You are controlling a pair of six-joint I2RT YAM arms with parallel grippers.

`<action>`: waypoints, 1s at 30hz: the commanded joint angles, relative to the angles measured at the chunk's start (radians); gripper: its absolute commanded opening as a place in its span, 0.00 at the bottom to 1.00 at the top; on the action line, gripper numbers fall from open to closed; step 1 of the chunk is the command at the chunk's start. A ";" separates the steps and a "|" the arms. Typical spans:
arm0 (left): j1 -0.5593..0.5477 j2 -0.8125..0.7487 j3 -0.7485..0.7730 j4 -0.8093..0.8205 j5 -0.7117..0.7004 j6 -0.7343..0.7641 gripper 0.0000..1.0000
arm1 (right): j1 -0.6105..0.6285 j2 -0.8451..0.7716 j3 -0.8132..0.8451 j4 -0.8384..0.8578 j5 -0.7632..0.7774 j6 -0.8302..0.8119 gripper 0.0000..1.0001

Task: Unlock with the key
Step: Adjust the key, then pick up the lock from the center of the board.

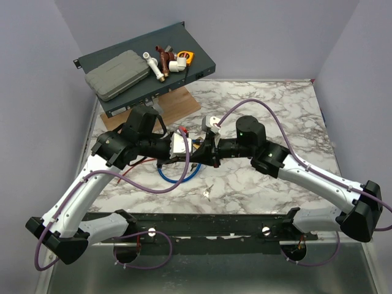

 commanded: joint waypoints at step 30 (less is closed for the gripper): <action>0.085 0.312 0.060 0.146 -0.157 0.162 0.76 | -0.125 -0.319 -0.188 -0.139 0.308 0.270 0.01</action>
